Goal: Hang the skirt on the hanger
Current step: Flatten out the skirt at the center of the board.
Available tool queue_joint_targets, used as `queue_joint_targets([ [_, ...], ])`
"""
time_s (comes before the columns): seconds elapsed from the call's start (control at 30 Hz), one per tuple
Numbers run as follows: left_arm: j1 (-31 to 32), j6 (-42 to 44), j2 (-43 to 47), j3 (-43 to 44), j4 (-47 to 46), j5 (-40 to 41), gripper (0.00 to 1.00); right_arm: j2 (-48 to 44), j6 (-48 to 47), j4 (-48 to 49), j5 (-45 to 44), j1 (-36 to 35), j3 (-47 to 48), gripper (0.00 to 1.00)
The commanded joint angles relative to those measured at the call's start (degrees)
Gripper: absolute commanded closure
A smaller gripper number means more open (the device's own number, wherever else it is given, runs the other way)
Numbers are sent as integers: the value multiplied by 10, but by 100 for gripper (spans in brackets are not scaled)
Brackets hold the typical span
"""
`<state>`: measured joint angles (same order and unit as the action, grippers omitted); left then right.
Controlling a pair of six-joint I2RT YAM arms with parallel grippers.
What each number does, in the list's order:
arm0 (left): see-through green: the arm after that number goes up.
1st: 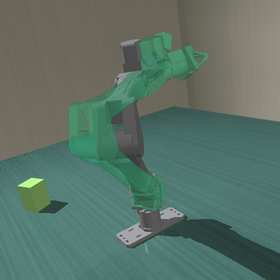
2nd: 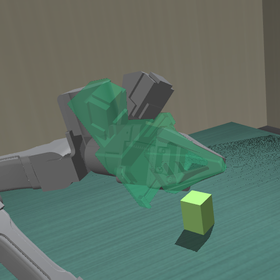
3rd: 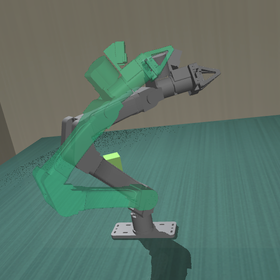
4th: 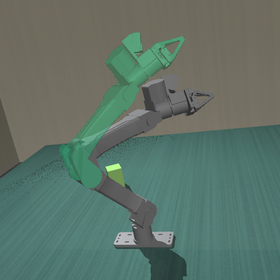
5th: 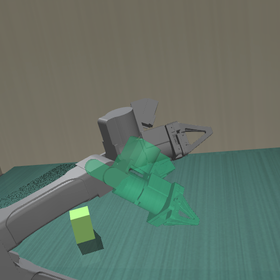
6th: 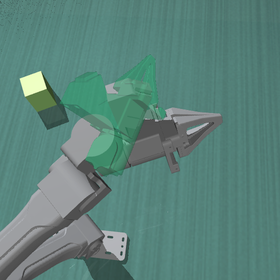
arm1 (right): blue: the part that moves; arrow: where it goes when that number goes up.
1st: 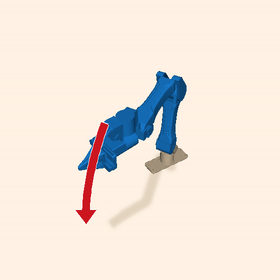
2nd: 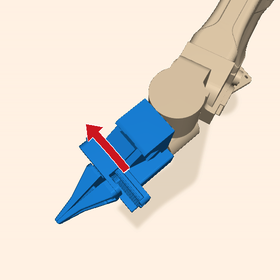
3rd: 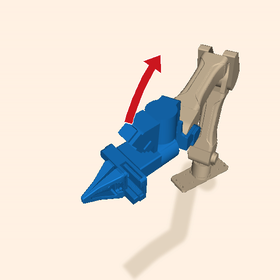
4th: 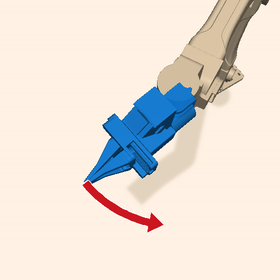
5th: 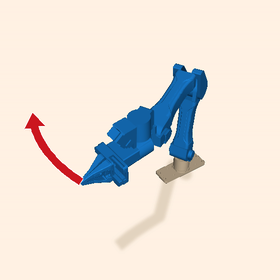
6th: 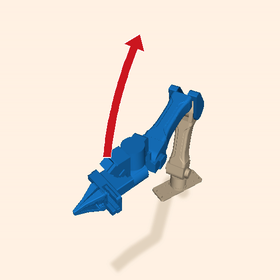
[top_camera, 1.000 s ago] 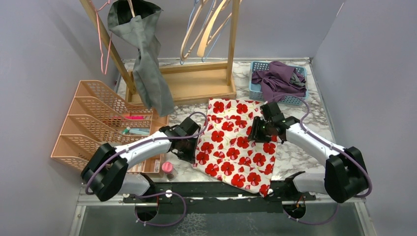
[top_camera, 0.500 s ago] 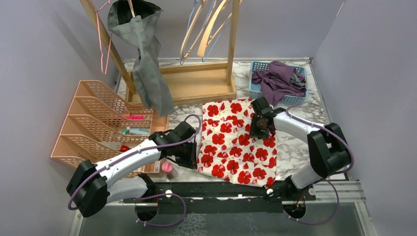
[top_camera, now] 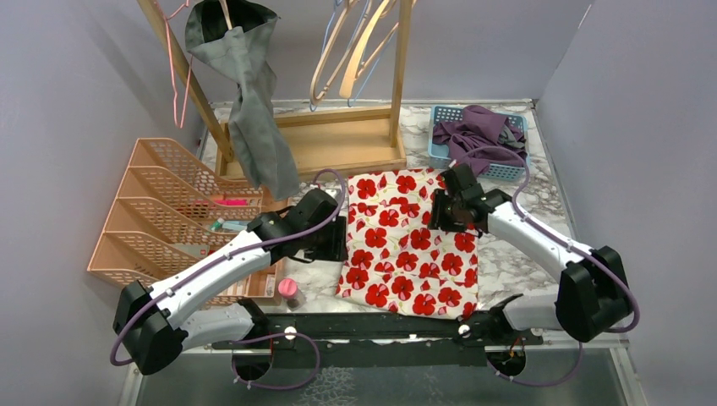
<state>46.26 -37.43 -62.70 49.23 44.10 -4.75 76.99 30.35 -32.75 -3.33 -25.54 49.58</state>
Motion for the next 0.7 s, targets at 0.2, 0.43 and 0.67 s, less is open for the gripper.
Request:
queue_joint_targets([
  [0.2,2,43,0,46,-77,138,45,-19,115,-66,30,-162,-87,55],
  [0.43,1,85,-1,76,-89,186,43,-14,209,-151,14,-185,-142,59],
  [0.67,1,121,-5,100,-99,226,40,-67,284,-275,-84,-187,-74,63],
])
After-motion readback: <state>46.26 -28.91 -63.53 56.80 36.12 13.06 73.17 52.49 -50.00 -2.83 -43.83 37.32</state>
